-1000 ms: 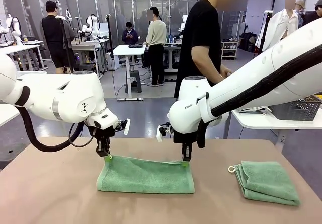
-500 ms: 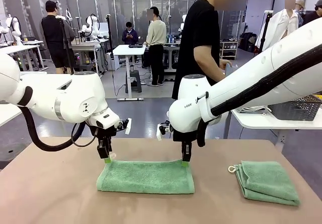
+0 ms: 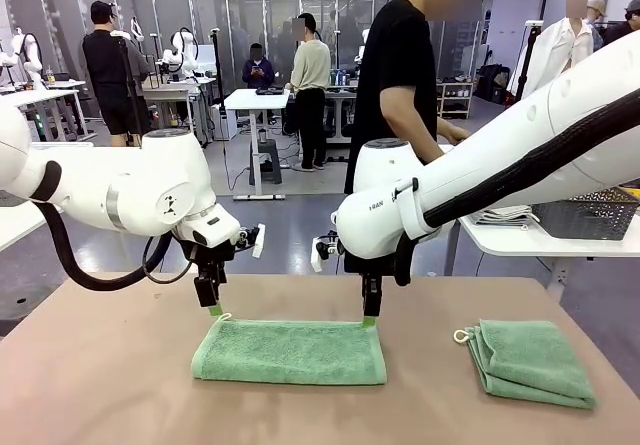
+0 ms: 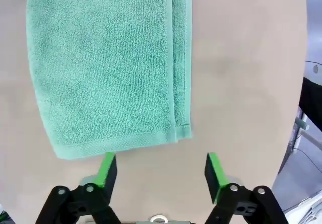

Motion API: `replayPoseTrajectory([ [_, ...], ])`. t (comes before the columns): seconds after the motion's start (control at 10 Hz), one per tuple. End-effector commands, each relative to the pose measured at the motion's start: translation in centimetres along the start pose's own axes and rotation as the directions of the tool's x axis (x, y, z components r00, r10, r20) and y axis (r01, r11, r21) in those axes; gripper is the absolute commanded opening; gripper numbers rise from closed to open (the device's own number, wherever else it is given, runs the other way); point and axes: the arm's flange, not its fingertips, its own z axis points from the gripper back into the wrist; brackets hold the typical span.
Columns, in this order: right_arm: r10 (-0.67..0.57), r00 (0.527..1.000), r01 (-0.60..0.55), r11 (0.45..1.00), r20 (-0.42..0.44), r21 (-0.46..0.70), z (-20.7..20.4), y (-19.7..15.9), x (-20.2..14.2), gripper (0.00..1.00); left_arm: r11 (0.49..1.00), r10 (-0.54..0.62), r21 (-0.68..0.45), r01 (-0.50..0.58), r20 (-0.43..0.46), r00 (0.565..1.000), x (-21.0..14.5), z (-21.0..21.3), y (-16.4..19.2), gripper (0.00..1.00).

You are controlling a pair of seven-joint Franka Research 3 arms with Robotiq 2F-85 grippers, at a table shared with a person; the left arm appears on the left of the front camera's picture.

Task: Fold the towels and place them in the basket.
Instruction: When a person lays out a Towel with hook on the table, fold it in half twice.

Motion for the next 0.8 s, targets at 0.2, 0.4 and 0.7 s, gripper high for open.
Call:
replayPoseTrajectory([
  [0.2,0.0,1.0,0.0,1.0,0.0,0.0,0.0,0.0,0.0,1.0,1.0,0.011,0.003,-0.011,0.0,1.0,0.0,0.2,-0.2,1.0],
  [0.4,0.0,1.0,0.0,1.0,0.0,0.0,0.0,0.0,0.0,1.0,1.0,0.011,0.003,-0.011,0.0,1.0,0.0,0.2,-0.2,1.0],
  [0.7,-0.142,0.99,0.141,0.989,-0.021,-0.036,0.7,1.2,0.1,1.0,0.989,0.145,-0.005,-0.146,-0.039,0.989,-0.5,2.1,-1.8,1.0],
])
